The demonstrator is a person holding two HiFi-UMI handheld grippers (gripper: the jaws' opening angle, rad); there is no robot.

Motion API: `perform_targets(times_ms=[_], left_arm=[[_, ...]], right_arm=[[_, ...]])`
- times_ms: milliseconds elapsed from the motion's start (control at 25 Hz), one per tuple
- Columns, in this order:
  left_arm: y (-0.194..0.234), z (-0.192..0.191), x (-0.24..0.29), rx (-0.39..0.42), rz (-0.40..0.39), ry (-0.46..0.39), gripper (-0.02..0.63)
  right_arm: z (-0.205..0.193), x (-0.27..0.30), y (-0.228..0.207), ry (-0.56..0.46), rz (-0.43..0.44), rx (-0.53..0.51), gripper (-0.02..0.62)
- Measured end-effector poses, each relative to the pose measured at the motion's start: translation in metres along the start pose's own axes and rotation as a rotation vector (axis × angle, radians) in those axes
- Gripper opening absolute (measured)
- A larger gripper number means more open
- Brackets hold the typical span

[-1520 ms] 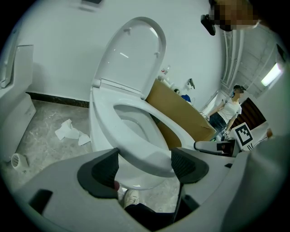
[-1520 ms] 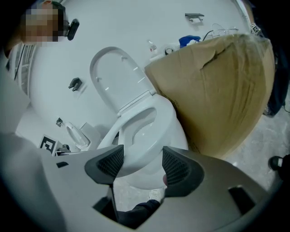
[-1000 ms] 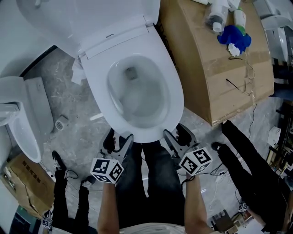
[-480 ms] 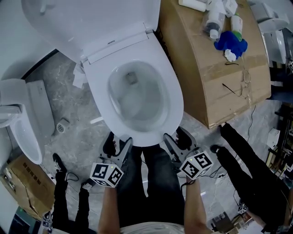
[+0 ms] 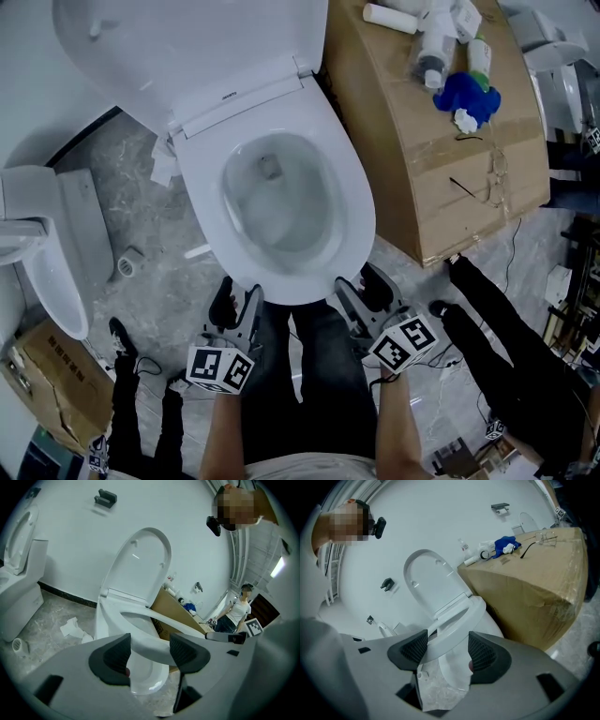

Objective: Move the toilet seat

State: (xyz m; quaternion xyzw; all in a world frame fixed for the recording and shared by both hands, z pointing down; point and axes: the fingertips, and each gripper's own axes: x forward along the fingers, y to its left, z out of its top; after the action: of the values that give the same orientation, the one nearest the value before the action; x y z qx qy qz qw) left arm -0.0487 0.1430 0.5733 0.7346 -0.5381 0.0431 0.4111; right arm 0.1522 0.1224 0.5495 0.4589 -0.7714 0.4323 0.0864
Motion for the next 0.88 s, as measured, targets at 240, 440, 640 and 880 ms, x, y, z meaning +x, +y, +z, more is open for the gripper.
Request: perform_targets(times_ms=[240,440,640,880], left_arm=[[-0.011,0.023,-0.008,0.107,0.021,-0.041,0.168],[-0.033,0.041,-0.006,0.18,0.004,-0.075,0.102],[-0.047,0.054,-0.004,0.246,0.007,-0.113,0.06],[-0.055,0.061,-0.005,0.296,0.007,-0.126,0.028]], right_arm=[[0.011,-0.001,0.008,-0.019,0.004,0.001,0.273],[0.023,-0.002,0.016,-0.042,0.014,0.009,0.273],[0.035,-0.003,0.023,-0.062,0.024,0.014,0.273],[0.048,-0.003,0.033,-0.091,0.035,0.019,0.275]])
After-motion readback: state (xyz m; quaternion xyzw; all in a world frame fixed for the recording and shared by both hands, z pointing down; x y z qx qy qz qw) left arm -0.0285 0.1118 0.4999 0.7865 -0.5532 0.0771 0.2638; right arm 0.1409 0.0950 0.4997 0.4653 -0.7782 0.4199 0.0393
